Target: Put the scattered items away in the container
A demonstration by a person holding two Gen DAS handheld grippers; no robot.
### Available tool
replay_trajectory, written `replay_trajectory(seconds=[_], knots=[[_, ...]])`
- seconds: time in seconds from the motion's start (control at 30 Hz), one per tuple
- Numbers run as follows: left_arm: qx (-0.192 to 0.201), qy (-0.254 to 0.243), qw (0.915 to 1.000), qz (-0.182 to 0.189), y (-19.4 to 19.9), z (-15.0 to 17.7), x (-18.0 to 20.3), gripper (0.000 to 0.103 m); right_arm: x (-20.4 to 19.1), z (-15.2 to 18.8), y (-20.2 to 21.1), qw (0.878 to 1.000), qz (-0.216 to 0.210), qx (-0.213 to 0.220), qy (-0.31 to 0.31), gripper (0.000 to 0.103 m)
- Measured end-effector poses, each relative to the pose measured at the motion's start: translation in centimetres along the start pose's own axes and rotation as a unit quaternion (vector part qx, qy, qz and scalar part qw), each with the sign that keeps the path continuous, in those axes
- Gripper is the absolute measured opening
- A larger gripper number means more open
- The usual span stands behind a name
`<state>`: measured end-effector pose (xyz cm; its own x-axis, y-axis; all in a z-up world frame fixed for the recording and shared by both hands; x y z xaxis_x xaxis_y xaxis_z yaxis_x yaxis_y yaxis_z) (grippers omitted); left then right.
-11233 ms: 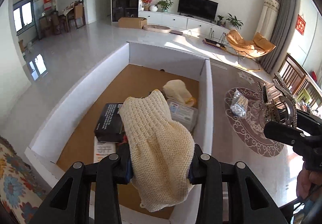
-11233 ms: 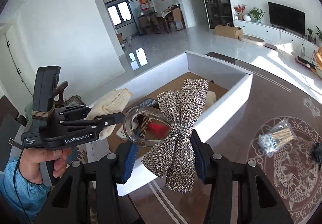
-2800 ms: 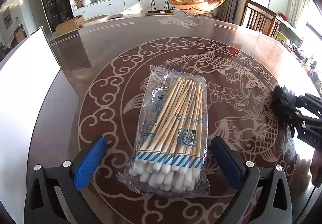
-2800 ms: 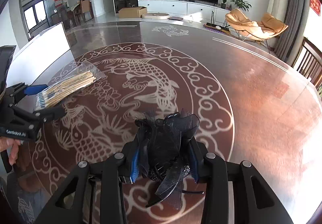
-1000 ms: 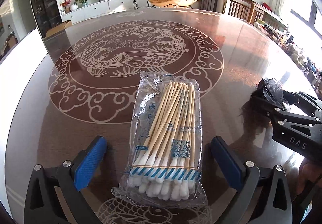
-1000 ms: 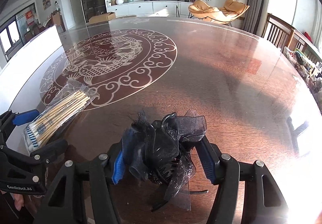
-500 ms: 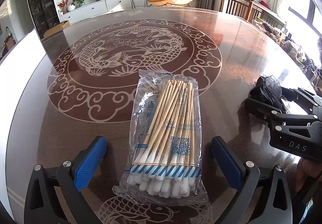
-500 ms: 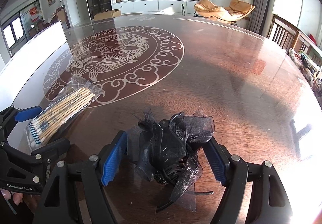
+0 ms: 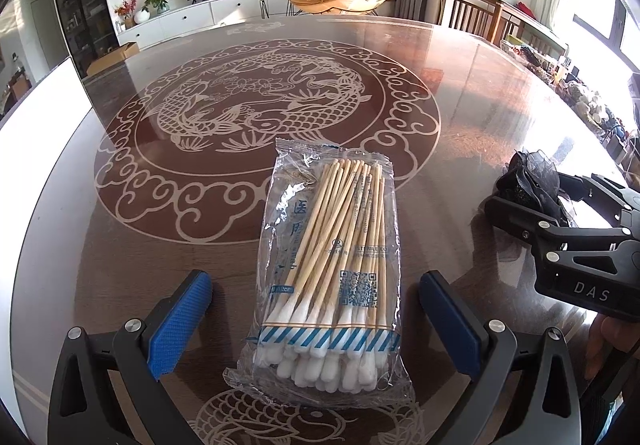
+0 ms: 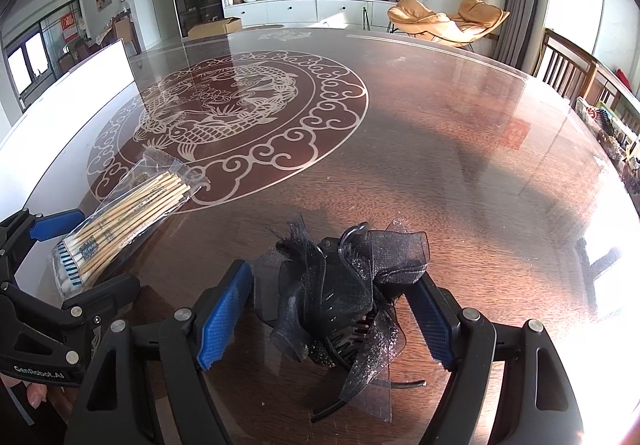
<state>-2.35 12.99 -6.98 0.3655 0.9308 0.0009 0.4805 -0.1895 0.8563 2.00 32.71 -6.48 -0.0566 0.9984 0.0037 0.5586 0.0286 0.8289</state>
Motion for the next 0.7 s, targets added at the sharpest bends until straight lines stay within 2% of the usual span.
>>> replay_trajectory(seconds=[0.7], knots=[[0.001, 0.002, 1.0000, -0.002, 0.01, -0.08, -0.03, 0.103, -0.08, -0.05, -0.07, 1.000, 0.001, 0.000, 0.001, 0.079]])
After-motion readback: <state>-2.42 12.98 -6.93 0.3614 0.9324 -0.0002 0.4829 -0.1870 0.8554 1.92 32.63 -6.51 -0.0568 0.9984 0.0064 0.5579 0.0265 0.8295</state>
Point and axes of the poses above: each gripper's, at about its wrist camera, not at the fingertips, and y roughly against the way its jaws point, x to its right, z to its underside, the point moved 6 cm from there along -y, roughly the way its jaws point, and after that the axes turned 4 degrees about -x, right-handed, at the moved point
